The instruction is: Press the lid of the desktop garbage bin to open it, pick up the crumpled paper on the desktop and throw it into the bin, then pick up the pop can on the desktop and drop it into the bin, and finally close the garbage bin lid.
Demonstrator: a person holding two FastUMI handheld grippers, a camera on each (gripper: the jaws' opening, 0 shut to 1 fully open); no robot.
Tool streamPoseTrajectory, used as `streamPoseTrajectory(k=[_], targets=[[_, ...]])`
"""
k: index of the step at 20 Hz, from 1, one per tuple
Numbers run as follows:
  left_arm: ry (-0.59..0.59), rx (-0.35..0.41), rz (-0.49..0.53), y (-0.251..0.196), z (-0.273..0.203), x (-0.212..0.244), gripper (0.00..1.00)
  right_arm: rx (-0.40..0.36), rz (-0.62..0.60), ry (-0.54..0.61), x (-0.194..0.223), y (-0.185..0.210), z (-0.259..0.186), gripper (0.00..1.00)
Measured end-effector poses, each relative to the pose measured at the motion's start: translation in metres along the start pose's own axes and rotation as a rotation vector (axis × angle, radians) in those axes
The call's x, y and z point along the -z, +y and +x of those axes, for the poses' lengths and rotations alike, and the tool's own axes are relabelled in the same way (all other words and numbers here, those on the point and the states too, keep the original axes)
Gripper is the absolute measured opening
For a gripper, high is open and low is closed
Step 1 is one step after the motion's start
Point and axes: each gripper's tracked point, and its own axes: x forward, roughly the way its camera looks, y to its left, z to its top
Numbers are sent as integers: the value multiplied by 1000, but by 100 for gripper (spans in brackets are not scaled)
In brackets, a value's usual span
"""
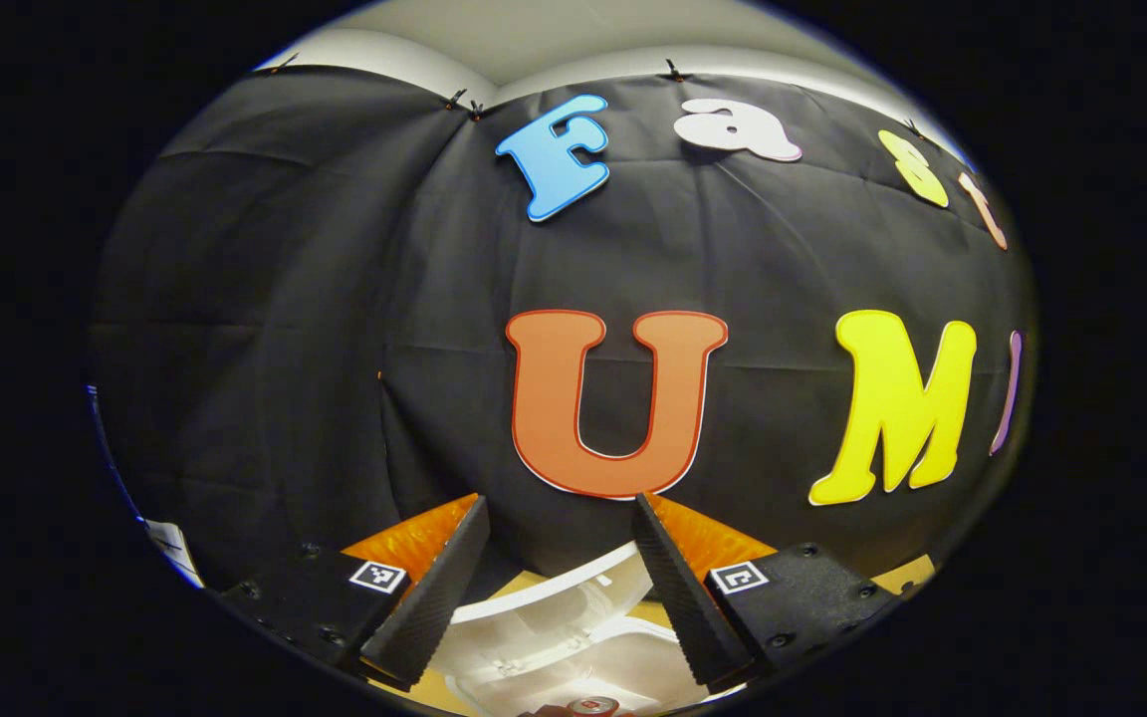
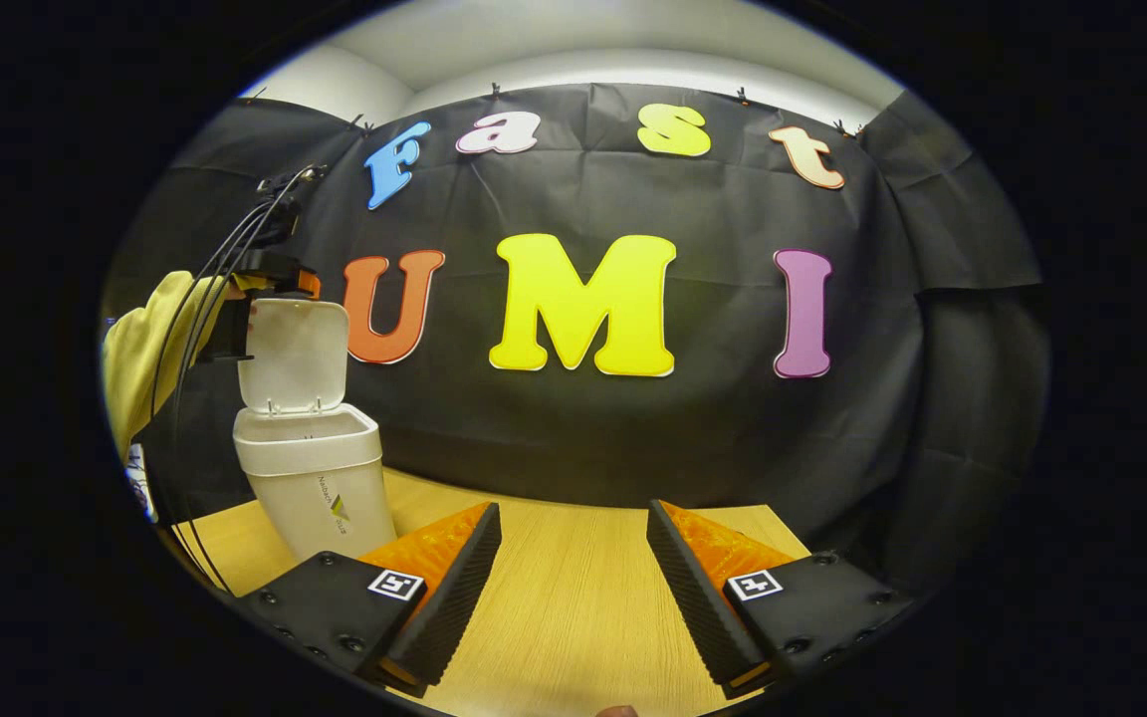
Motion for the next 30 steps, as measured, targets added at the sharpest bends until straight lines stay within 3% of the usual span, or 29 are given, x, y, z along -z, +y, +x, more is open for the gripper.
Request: streamPoseTrajectory(k=[11,21,30], targets=[[64,45,19,-57,-55,53,96,-123,-33,-33,-4,12,-7,95],[330,47,-125,-84,-72,150,98,-172,-43,-17,1,6,-10,95],[390,26,18,-88,-82,186,98,-244,-38,1,5,10,-7,94]])
